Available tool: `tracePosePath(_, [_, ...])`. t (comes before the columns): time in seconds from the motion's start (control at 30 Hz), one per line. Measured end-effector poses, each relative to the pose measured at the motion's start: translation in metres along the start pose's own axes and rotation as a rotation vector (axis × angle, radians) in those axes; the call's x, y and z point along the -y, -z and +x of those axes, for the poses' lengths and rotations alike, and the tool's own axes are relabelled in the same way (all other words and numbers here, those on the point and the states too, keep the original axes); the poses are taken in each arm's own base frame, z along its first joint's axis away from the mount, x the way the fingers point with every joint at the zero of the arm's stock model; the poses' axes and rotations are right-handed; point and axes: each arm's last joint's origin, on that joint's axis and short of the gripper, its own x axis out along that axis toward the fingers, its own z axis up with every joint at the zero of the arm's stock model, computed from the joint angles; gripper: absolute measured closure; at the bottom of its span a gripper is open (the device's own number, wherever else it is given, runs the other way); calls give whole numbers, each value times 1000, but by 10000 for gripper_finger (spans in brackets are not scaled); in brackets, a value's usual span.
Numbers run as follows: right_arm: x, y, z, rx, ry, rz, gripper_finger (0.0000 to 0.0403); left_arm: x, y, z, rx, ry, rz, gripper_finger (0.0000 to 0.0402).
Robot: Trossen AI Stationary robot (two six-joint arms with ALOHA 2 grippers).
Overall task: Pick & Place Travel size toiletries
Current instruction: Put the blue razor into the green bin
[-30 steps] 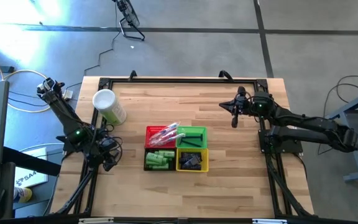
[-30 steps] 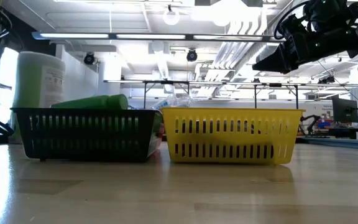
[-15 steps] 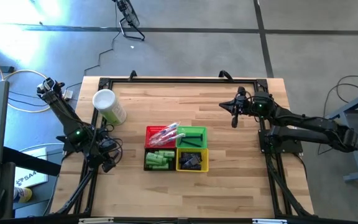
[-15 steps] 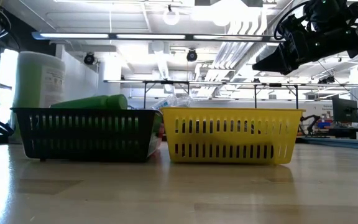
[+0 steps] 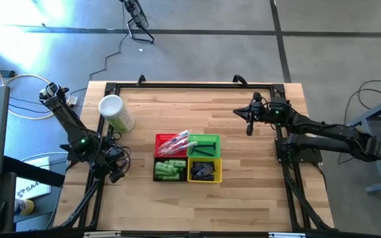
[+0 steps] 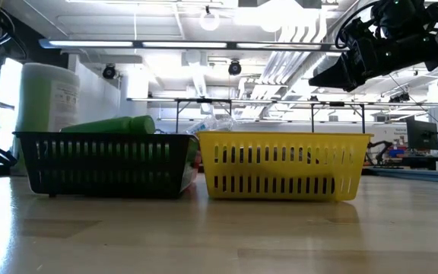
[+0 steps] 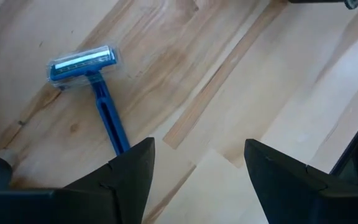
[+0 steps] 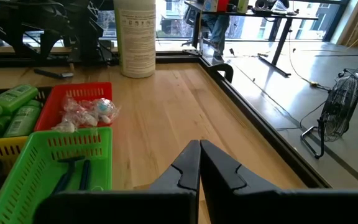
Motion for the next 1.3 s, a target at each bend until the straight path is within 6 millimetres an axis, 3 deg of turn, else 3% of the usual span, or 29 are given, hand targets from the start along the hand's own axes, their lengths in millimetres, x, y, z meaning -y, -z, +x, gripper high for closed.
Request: tracePosePath(1.3, [0,0,0,-1,0,0,400,10,-1,-1,42,107,-125,158])
